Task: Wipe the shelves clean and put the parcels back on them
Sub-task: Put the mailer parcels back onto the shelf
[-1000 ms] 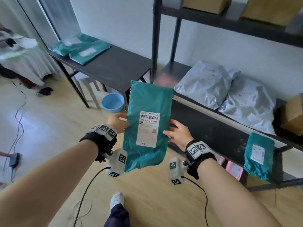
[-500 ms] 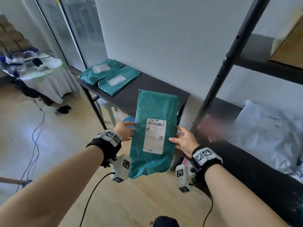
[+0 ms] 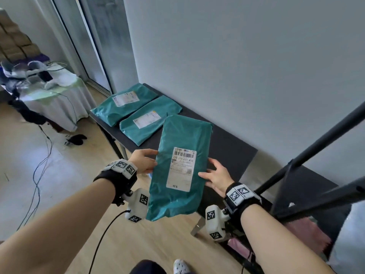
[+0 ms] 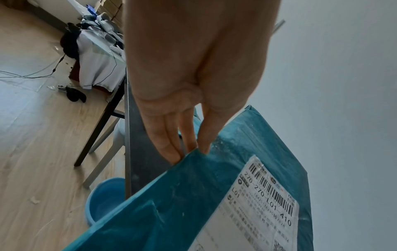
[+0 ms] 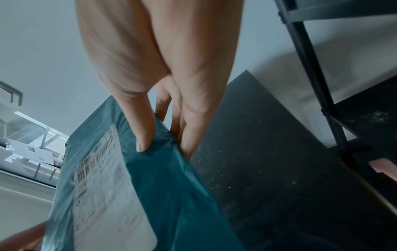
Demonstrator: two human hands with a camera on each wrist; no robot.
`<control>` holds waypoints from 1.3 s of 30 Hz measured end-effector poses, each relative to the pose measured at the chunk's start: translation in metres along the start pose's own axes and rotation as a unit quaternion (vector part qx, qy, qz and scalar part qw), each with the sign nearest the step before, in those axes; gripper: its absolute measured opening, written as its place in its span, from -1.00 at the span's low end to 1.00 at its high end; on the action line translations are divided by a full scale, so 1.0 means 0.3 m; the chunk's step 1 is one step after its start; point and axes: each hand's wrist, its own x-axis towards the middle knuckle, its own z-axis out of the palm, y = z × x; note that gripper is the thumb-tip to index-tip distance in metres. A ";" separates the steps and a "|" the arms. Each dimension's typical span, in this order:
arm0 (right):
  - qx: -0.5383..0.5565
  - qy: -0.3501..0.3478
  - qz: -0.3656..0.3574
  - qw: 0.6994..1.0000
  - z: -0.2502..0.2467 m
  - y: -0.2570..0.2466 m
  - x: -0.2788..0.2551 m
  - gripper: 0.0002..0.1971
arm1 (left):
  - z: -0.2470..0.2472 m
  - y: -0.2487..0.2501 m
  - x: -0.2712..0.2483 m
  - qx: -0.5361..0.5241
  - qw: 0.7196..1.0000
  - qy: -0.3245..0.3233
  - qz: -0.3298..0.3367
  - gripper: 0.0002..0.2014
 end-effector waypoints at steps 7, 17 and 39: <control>0.014 0.042 0.032 0.999 0.101 -0.079 0.285 -0.40 | -0.112 0.093 0.349 0.031 0.998 -0.053 -0.015 -0.57; 0.069 0.183 0.085 0.977 0.197 -0.105 0.578 -0.44 | -0.144 0.248 0.833 0.185 0.965 -0.185 -0.007 -0.44; -0.073 0.289 0.139 0.944 0.250 -0.078 0.676 -0.43 | -0.080 0.209 1.049 0.358 0.915 -0.176 0.059 -0.45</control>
